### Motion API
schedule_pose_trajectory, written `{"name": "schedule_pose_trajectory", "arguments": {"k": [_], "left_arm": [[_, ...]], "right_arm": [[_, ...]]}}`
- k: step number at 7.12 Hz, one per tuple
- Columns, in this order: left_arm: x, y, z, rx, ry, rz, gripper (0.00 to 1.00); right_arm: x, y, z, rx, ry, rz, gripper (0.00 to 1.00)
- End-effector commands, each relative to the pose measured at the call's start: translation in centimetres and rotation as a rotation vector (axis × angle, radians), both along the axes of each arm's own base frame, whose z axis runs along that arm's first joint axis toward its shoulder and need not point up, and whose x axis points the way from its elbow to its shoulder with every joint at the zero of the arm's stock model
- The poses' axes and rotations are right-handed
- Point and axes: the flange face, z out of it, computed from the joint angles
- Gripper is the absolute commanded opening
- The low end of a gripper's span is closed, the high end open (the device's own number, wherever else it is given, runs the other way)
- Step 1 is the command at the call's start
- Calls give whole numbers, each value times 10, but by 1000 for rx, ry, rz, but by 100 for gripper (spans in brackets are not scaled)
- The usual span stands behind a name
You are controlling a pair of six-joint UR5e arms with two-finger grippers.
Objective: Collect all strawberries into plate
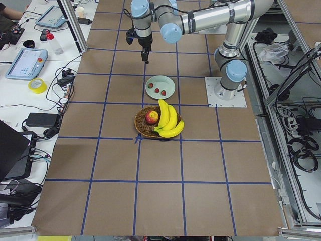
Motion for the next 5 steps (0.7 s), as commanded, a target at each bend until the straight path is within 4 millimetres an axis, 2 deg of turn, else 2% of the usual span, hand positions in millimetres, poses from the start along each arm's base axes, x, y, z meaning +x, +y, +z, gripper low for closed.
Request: {"name": "schedule_pose_trajectory", "arguments": {"k": [1,3,5], "left_arm": [[-43,22,43,-66,-15,-1,100],[-49,46,59,-49,-23,1,100],[-57,47,56,-39,-20,44,100]], "right_arm": [[0,1,1,-2,0,0,100],[0,0,0,-2,0,0,100],[0,-2,-1,-5,-1,2,100]]}}
